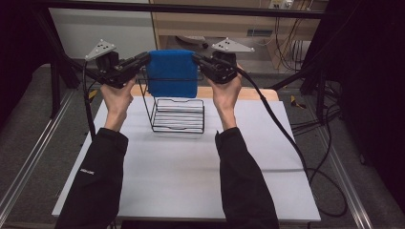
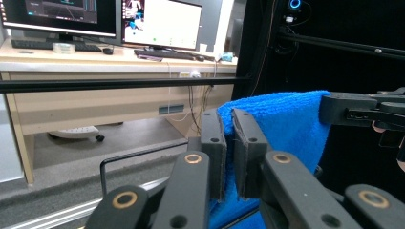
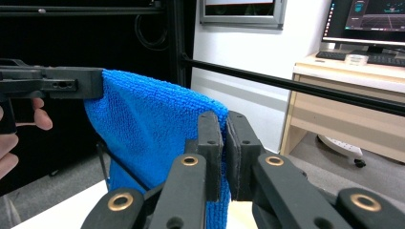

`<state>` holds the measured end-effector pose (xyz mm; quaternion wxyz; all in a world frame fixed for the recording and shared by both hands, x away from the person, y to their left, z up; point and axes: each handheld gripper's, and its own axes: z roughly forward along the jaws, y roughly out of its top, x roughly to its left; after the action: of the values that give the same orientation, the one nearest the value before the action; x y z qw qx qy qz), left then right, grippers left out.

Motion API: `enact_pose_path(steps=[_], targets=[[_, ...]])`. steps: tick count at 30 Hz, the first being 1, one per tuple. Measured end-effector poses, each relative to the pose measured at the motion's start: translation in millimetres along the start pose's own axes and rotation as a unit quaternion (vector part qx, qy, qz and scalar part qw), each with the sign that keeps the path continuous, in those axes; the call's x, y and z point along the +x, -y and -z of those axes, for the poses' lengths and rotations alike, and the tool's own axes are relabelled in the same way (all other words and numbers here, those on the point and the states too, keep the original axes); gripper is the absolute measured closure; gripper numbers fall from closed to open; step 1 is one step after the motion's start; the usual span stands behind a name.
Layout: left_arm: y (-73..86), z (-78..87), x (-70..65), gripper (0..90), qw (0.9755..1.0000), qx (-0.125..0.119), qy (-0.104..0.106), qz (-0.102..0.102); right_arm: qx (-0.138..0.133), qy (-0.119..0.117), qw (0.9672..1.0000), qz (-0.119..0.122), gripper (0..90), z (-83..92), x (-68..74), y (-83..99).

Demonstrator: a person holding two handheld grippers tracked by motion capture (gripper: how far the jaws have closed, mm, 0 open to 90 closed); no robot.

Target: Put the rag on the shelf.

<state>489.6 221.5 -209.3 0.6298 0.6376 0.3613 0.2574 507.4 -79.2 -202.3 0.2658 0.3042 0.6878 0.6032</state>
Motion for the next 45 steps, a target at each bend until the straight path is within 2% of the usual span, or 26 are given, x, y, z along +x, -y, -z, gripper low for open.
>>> enact_pose_path(steps=[11, 22, 27, 36, 40, 45], targets=[[6.5, 11.9, -0.7, 83.4, 0.9998, 0.016, 0.011, -0.01, 0.014, -0.014, 0.9996, 0.018, 85.8, 9.1, 8.9, 3.6], [10.8, 16.6, -4.5, 82.9, 0.9988, 0.036, 0.025, -0.023, 0.034, -0.022, 0.9989, 0.024, 85.6, 17.6, 12.7, 6.5], [14.7, 17.1, -7.7, 82.6, 0.9979, 0.052, 0.021, -0.033, 0.044, -0.025, 0.9985, 0.023, 85.6, 20.1, 12.8, 11.5], [26.0, 21.3, -8.6, 81.1, 0.9964, 0.077, 0.023, -0.028, 0.061, -0.042, 0.9971, 0.016, 85.3, 23.0, 15.2, 24.4], [32.5, 22.2, -10.8, 80.8, 0.9951, 0.09, 0.016, -0.037, 0.072, -0.048, 0.9962, 0.015, 85.4, 23.0, 15.2, 30.4], [39.7, 21.8, -11.5, 80.5, 0.9936, 0.107, 0.014, -0.035, 0.08, -0.056, 0.9951, 0.017, 85.2, 22.4, 15.4, 36.6]])
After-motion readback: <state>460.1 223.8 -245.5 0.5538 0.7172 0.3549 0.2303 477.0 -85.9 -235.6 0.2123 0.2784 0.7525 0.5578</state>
